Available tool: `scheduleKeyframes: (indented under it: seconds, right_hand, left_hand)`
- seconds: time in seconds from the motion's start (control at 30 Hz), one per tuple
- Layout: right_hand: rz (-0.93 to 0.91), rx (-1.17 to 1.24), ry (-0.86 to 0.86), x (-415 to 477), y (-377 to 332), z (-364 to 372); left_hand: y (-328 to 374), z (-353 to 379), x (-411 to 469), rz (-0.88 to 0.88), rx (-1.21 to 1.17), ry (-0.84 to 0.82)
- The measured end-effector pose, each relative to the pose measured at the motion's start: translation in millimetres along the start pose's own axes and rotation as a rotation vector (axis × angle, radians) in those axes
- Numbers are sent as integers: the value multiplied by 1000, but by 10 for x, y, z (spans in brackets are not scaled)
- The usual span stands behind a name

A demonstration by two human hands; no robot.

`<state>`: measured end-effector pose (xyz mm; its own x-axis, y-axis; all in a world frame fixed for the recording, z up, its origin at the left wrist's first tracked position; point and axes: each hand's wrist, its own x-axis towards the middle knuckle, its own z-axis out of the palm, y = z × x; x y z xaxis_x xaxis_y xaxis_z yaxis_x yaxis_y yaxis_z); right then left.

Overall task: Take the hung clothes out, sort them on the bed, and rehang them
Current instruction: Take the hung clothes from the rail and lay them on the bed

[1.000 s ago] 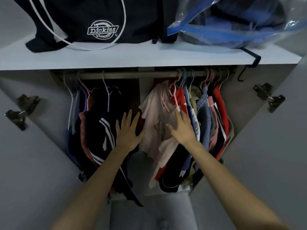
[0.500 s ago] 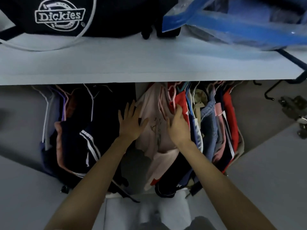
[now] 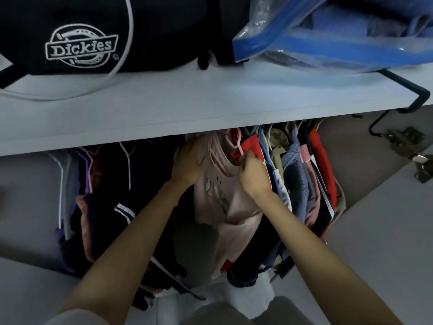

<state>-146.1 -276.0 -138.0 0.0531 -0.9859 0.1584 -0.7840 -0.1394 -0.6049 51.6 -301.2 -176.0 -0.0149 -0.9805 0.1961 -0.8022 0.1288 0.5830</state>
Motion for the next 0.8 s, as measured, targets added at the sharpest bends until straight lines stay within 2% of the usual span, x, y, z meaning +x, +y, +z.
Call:
scheduleKeyframes:
  seconds: [0.23,0.4,0.57,0.7,0.8]
  right_hand:
    - [-92,86,85,-153,-39,-261]
    - [-181,54,58,-246,79,-542]
    - [-170,43,38,-654,222,-670]
    - [-149,32,13,-1087,324,-719]
    - [-110,24,63,-1419,406,-758]
  left_hand:
    - [138,-237,-35,158,-47,38]
    - [151,-272,-49,223,-53,106]
    - [108,-264,-140,205,-83,170]
    - [116,-164,-189,322,2,152]
    - [159,-33,-245,420,37,85]
